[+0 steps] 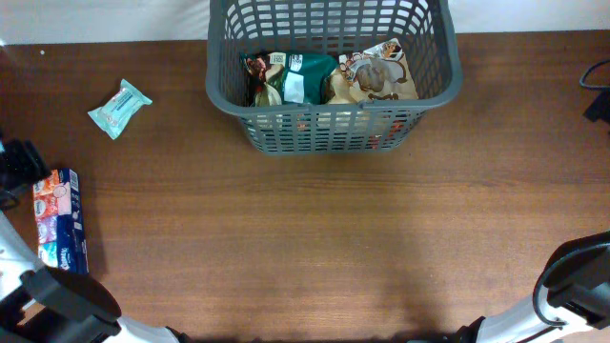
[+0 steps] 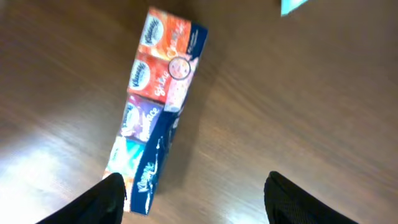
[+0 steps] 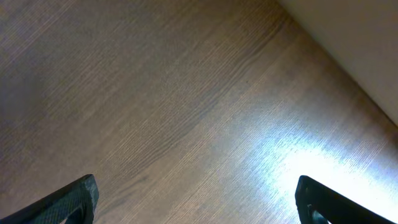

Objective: Pack container
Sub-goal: 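Lower the left gripper onto the Kleenex tissue pack stack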

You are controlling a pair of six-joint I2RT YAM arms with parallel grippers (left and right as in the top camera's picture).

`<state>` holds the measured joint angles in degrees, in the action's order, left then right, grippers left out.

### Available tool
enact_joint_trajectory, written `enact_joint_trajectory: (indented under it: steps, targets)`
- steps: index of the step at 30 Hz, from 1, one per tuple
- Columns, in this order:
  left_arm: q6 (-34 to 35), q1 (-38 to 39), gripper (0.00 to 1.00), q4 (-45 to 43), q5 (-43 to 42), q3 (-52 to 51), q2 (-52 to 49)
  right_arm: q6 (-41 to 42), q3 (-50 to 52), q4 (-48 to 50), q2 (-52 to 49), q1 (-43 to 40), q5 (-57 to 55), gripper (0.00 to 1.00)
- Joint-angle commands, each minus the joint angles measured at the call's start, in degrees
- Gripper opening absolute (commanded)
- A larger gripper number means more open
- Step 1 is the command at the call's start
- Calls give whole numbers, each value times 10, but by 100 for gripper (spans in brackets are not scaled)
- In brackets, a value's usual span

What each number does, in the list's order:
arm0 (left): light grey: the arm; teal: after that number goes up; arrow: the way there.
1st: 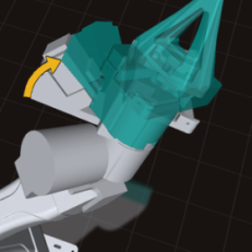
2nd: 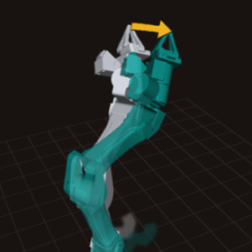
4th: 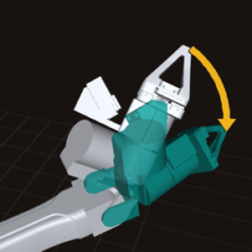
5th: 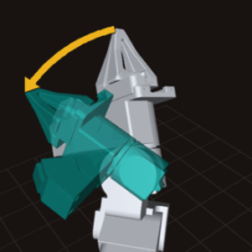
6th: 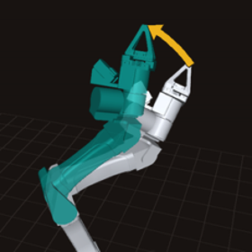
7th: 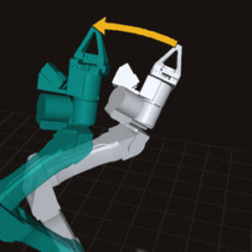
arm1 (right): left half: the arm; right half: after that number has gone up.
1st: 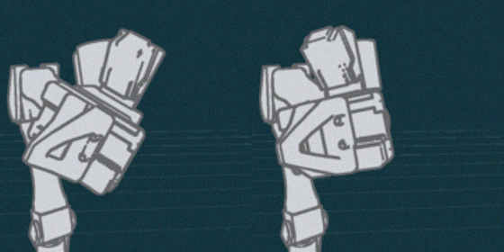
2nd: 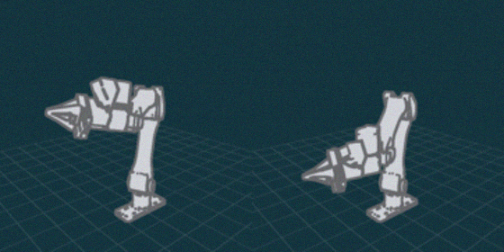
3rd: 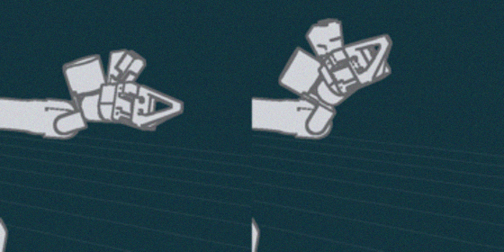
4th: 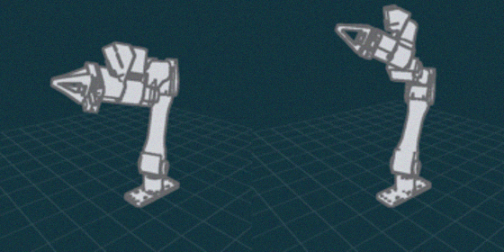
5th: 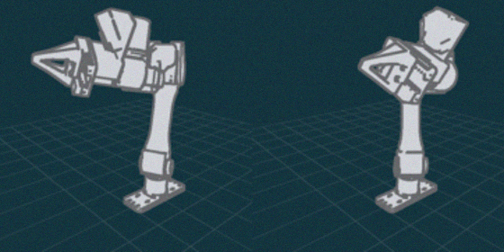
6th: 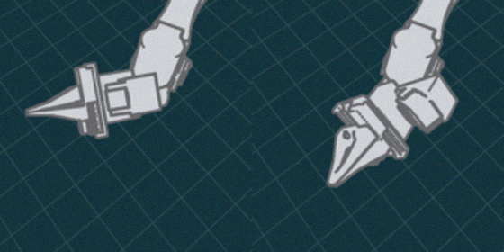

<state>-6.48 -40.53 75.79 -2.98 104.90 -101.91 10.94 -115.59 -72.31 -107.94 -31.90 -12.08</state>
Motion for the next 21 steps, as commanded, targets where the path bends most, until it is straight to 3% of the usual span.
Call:
enact_joint_trajectory:
  steps: [1,7,16,21]
  targets:
    - [-15,-3,67,-35,31,-70,-4,4,1,2,7,0,1,99]
    - [-40,-18,66,-64,34,-98,-4,4,1,2,7,0,1,99]
    - [-139,-63,67,-111,-20,-98,-4,4,1,2,7,0,1,99]
    - [-147,-69,78,-111,-24,-98,-4,4,1,2,7,0,1,99]
